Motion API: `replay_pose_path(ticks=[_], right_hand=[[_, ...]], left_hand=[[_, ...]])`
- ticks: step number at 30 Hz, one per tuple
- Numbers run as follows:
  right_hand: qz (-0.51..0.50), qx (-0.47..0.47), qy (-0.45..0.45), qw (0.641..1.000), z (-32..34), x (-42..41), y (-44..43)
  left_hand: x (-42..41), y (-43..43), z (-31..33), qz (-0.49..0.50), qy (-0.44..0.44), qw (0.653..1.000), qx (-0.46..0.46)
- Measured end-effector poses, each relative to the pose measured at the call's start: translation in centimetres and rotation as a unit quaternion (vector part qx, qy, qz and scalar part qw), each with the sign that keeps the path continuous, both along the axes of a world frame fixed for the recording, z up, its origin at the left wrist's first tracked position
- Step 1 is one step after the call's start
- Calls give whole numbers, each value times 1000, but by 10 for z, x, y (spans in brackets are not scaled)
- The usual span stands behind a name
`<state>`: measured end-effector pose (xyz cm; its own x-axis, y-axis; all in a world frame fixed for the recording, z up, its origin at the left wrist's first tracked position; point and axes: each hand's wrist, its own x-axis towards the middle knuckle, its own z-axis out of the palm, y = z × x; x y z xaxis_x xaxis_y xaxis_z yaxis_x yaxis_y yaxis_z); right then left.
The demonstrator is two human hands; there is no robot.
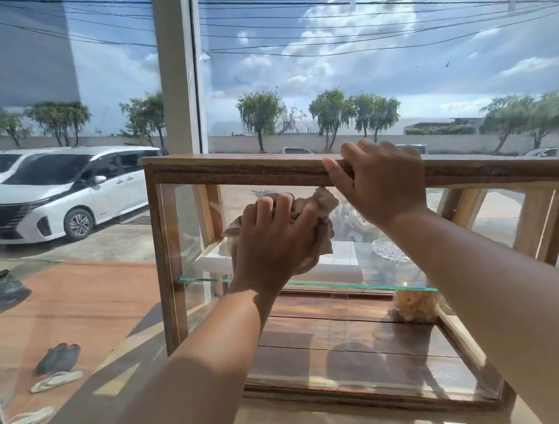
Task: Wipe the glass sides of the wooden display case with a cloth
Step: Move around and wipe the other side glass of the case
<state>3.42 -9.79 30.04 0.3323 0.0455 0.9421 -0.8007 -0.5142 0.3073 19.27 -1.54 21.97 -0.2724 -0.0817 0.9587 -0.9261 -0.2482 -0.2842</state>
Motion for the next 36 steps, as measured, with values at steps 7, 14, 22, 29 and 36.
replay_pose_path(ticks=[7, 14, 22, 29, 36], right_hand=[[-15, -23, 29, 999, -1, -4, -3], [-64, -60, 71, 994, -9, -10, -11], [-67, -58, 59, 994, -9, -8, -12], [-74, -29, 73, 994, -9, -8, -10], [-58, -38, 66, 995, -8, -8, -10]], left_hand=[[54, 12, -11, 54, 61, 996, -30], [83, 22, -24, 106, 246, 963, -37], [2, -1, -12, 10, -20, 999, 35], [41, 13, -15, 50, 85, 995, -12], [41, 12, -18, 110, 133, 985, 28]])
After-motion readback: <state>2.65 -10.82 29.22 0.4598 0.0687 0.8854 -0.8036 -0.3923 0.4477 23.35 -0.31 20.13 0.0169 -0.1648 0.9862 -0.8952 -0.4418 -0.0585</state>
